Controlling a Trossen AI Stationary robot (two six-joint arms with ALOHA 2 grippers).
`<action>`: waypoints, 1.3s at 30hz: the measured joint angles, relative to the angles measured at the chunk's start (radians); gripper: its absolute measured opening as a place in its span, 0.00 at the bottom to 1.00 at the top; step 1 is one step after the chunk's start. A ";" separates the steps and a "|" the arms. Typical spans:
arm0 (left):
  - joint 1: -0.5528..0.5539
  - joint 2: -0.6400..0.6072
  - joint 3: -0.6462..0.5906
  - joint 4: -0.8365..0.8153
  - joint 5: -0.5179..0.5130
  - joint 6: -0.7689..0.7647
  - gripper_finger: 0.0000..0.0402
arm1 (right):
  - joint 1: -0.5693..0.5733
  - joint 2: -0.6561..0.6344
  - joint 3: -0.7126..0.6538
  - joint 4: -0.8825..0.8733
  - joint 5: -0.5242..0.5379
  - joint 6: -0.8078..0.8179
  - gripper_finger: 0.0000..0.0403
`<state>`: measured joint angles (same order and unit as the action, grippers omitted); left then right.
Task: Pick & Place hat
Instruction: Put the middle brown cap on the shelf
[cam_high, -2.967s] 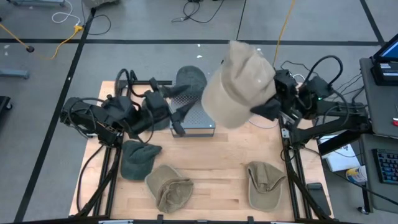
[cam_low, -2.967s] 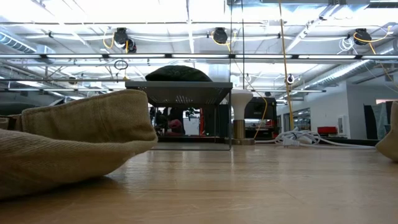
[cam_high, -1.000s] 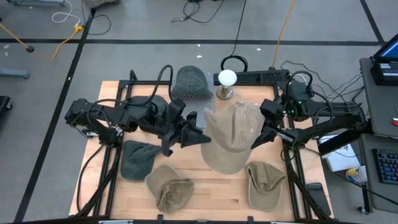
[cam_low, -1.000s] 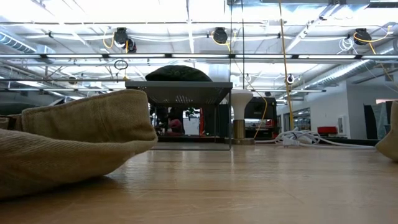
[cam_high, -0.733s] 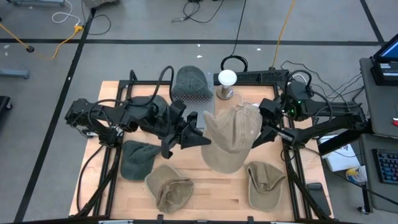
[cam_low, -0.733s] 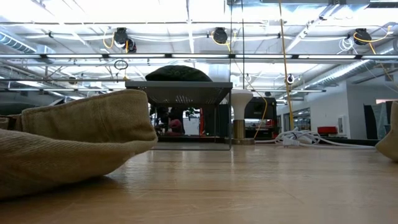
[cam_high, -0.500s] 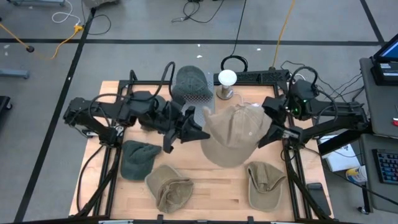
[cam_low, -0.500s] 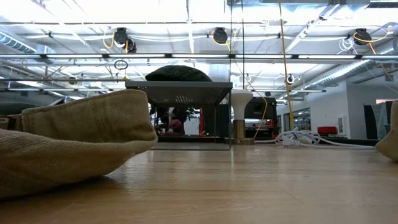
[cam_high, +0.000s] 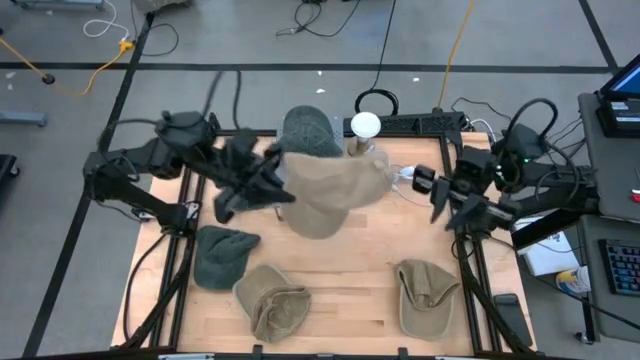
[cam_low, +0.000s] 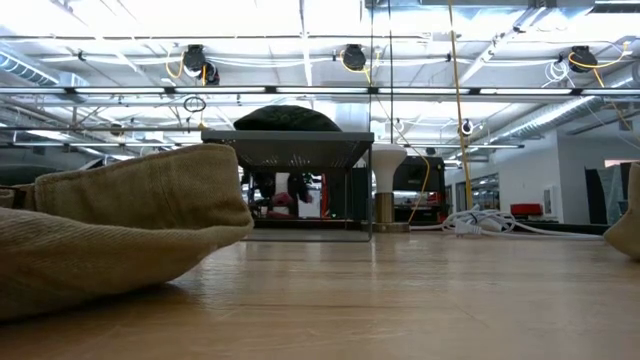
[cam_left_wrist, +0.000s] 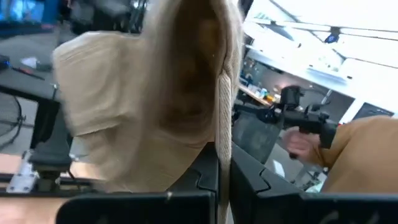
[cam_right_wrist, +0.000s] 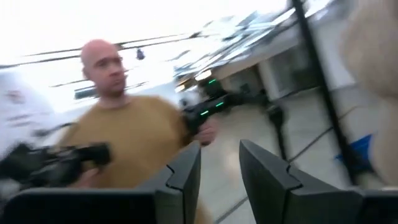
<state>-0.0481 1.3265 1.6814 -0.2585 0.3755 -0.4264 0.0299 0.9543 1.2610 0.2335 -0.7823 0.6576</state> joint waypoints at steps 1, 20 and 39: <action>0.009 -0.015 0.000 -0.017 0.005 0.004 0.02 | 0.004 0.000 0.000 0.002 0.049 -0.046 0.26; 0.102 -0.140 -0.004 -0.278 0.097 0.134 0.02 | 0.038 0.218 -0.002 0.226 0.442 -0.458 0.23; 0.107 -0.202 -0.482 0.384 0.182 -0.100 0.02 | 0.028 0.202 0.056 0.181 0.467 -0.393 0.28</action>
<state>0.0586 1.1242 1.1989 0.1259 0.5573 -0.5264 0.0582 1.1564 1.3167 0.4147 -0.3152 0.2650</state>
